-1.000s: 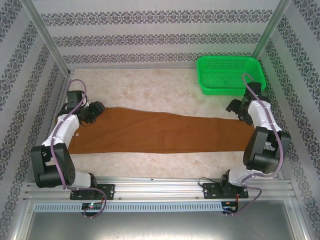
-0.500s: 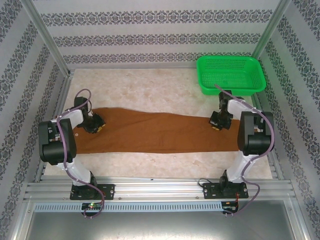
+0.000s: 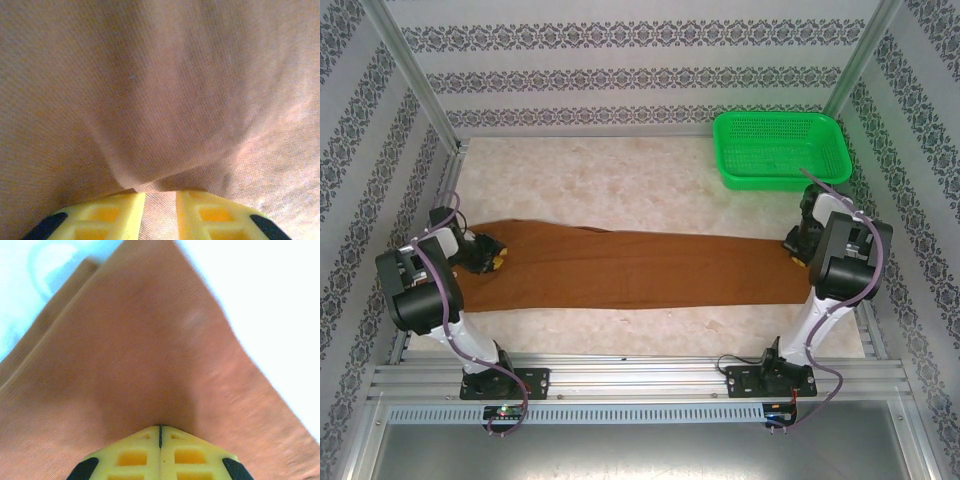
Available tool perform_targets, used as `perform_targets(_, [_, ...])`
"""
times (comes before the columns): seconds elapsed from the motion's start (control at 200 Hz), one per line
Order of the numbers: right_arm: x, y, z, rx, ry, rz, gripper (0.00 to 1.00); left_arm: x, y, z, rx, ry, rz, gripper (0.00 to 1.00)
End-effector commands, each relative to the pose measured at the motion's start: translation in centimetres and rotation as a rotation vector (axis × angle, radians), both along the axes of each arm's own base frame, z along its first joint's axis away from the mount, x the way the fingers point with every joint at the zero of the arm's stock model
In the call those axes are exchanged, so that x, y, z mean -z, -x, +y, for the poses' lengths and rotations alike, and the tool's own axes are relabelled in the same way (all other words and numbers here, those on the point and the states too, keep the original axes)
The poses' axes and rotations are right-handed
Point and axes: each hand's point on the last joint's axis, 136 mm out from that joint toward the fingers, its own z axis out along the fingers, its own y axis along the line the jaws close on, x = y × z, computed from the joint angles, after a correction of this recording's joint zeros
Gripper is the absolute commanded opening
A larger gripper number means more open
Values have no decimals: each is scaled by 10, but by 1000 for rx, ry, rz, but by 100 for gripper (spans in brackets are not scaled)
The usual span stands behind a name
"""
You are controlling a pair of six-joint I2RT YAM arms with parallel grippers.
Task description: Roll up the long pants
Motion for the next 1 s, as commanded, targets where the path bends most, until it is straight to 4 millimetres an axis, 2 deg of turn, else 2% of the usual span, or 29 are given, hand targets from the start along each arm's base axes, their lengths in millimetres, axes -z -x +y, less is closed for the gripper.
perform_targets(0.0, [-19,-11,-6,25,45,-98,5,1,1,6,25,-117,28,37])
perform_targets(0.03, [-26,-13,-5,29,48,-145,16,-9,-7,-1,57,-140,-8,41])
perform_targets(0.065, [-31,-12,-5,42,48,-183,52,-20,-17,-13,102,-163,-56,45])
perform_targets(0.095, [-36,-10,-7,52,47,-203,72,-31,-27,-29,160,-182,-101,47])
perform_targets(0.15, [-41,-5,-8,51,48,-204,78,-43,-41,-62,261,-205,-142,48])
perform_targets(0.24, [-47,8,-11,45,62,-167,79,-53,-56,-118,427,-226,-169,46])
perform_targets(0.255, [-48,12,-11,48,69,-157,86,-53,-58,-125,447,-231,-165,46])
perform_targets(0.27, [-48,15,-13,55,76,-151,89,-53,-60,-130,461,-232,-164,45])
perform_targets(0.32, [-47,23,-13,59,78,-141,90,-52,-65,-150,512,-231,-163,44])
perform_targets(0.405, [-44,39,-14,95,58,-133,90,-49,-73,-167,540,-201,-173,44])
perform_targets(0.53, [-37,63,-16,171,23,-146,91,-42,-76,-171,567,-183,-152,43])
perform_targets(0.664, [-29,89,-18,256,-7,-172,90,-44,-82,-171,597,-194,-148,42])
perform_targets(0.849, [-20,91,-13,297,-46,-188,91,-44,-91,-176,609,-174,-152,42])
perform_targets(0.994, [1,88,-11,316,-79,-173,92,-39,-90,-176,613,-170,-142,41])
